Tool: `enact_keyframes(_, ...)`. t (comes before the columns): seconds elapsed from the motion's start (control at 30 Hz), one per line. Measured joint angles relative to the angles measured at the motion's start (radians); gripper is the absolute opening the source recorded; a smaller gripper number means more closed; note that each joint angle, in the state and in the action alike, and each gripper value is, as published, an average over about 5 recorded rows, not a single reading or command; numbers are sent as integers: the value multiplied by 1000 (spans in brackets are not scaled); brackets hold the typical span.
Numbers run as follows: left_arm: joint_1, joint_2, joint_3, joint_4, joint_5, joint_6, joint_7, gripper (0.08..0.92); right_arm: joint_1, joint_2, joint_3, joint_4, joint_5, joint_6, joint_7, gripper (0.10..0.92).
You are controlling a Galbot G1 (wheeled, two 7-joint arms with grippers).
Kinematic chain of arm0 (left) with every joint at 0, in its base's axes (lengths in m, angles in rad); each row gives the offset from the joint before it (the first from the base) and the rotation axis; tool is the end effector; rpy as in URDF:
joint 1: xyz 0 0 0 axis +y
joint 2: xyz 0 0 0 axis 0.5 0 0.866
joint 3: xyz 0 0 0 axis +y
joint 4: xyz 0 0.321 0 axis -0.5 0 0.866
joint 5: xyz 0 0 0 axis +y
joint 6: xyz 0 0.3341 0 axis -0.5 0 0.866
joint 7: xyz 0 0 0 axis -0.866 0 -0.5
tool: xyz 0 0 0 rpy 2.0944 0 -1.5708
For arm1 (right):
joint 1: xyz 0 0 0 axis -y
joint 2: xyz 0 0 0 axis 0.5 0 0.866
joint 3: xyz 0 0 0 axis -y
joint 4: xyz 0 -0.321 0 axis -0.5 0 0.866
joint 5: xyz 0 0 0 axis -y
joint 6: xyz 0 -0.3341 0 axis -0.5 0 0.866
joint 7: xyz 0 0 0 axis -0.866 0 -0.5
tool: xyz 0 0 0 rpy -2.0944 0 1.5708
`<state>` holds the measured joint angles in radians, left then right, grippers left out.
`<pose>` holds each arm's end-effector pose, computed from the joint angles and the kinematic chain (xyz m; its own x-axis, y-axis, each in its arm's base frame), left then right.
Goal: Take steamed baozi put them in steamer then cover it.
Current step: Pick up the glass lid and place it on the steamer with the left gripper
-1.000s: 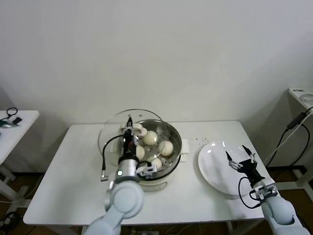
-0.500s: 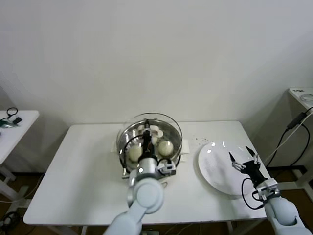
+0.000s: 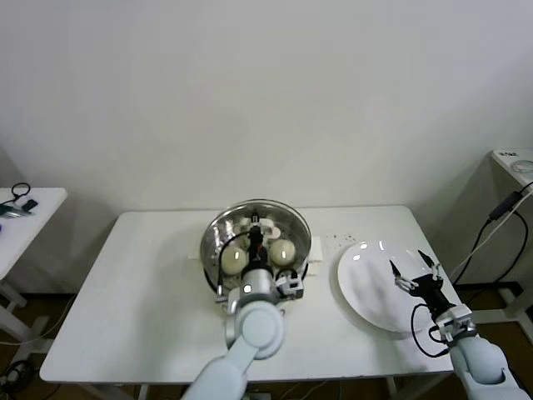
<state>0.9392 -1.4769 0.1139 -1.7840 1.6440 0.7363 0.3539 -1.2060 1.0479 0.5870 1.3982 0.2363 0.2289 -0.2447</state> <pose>0.2897 -0.1700 -0.2376 -0.9949 -0.0965 0.0302 0.0295 0.0091 0.9995 0.2741 -0.2070 -0.3654 -0.9793 -0.1576 0.1267 -0.1872 0.9435 -0.2734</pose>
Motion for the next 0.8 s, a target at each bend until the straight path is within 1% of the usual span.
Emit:
enact_keyframes(0.27, -7, -2, 1, 19, -3, 0, -1, 150, 2, 4, 0, -2, -4, 2, -2, 823)
enact_keyframes(0.8, -1, 16, -5, 31, -24, 0, -26, 150, -1, 12, 1, -8, -11, 7, -9, 823)
